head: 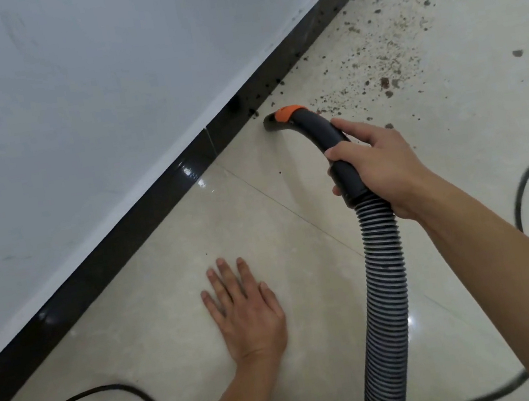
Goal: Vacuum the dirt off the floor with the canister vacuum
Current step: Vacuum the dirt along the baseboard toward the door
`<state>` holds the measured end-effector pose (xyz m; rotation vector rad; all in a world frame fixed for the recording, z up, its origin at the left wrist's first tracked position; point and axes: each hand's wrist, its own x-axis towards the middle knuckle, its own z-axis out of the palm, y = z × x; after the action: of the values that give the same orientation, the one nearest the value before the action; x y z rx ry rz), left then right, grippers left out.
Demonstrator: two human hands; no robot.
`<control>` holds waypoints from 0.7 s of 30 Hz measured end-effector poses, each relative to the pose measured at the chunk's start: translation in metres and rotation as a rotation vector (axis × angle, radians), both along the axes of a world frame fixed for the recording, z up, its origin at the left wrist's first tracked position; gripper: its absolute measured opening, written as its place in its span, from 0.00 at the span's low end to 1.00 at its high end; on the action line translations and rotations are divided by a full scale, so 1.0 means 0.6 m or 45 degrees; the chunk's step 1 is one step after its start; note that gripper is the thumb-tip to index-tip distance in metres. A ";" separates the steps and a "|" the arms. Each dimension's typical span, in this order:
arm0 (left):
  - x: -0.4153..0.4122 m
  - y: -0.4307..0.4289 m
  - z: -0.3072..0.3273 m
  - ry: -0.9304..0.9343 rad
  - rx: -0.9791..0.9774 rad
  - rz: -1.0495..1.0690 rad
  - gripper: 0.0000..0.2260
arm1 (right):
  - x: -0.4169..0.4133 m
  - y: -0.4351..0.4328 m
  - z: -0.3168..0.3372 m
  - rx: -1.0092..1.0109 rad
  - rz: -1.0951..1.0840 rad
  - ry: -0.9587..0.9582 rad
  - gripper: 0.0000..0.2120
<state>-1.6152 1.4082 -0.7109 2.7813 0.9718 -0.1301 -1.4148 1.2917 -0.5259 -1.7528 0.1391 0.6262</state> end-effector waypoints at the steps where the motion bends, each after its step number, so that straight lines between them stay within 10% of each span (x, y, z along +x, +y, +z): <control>1: 0.000 0.000 -0.001 -0.005 0.008 -0.002 0.27 | 0.003 0.007 -0.003 0.020 0.002 -0.004 0.25; 21: 0.000 0.004 0.004 0.024 0.086 0.050 0.27 | -0.071 -0.125 0.028 -0.036 0.211 0.135 0.25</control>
<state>-1.6155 1.4107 -0.7083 2.8248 1.0541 -0.1205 -1.4572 1.2168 -0.5093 -1.7704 0.0765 0.8419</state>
